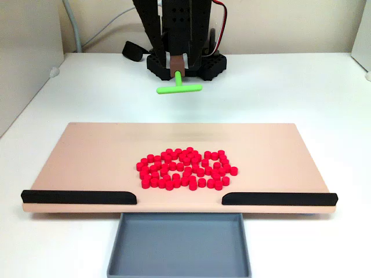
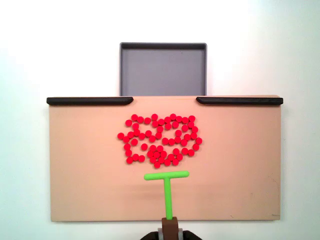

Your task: Gather the bottom side granules

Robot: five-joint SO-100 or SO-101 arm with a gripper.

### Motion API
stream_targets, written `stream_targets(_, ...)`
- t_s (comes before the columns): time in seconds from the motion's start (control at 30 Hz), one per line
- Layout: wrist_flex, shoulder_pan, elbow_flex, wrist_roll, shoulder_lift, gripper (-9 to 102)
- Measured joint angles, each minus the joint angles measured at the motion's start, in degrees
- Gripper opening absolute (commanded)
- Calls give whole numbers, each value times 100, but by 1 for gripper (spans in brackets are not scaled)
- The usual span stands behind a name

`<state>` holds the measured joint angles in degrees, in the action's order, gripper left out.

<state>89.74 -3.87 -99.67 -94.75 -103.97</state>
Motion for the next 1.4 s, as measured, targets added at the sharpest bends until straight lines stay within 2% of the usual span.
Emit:
stream_targets(0.57,-105,141,-1090,694,-501,0)
stream_targets(0.83,-1046,141,-1696,1187,-571,0)
stream_targets(1.17,-1230,167,-2004,1222,-571,0)
stream_targets(1.4,-1239,255,-2162,782,-571,0)
